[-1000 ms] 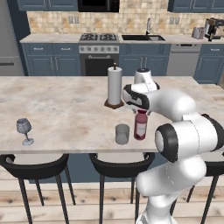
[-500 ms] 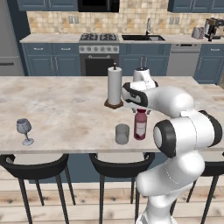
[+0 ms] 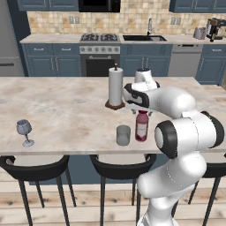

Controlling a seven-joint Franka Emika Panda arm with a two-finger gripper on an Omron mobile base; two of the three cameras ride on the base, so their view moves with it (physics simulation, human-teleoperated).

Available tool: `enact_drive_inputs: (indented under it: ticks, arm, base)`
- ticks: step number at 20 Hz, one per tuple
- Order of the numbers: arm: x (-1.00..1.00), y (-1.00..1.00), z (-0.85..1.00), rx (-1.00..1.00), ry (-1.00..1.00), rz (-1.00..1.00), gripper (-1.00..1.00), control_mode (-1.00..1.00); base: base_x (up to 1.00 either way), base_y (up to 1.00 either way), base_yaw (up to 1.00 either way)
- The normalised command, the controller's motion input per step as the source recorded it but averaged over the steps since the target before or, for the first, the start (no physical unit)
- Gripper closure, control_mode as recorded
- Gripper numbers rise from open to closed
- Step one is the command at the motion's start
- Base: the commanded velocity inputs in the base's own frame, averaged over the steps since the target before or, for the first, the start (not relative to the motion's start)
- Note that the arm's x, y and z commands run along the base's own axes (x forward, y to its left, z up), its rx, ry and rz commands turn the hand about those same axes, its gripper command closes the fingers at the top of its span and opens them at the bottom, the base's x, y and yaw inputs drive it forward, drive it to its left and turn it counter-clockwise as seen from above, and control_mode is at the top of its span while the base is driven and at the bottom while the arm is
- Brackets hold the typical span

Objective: There is a wine glass and glass cup on the dining counter. Place the wine bottle next to the wine glass and the juice bottle next to the glass cup.

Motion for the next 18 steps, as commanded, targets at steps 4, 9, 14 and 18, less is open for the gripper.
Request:
enact_drive_inputs:
  ticks: [4,9,14,18]
  arm:
    - [-0.08,-0.02,-0.12,0.0,0.0,-0.01,-1.0,-1.0]
    - [-0.03,0.0,-0.01,0.0,0.0,-0.03,-1.0,-1.0]
    - [0.0,0.0,0.08,0.0,0.0,-0.01,-1.0,-1.0]
    - [-0.06,0.0,0.18,0.0,0.0,-0.07,-1.0,-1.0]
  base:
    - [0.0,0.0,0.0]
    - [0.0,0.0,0.0]
    - [0.0,0.0,0.0]
    - [0.0,0.0,0.0]
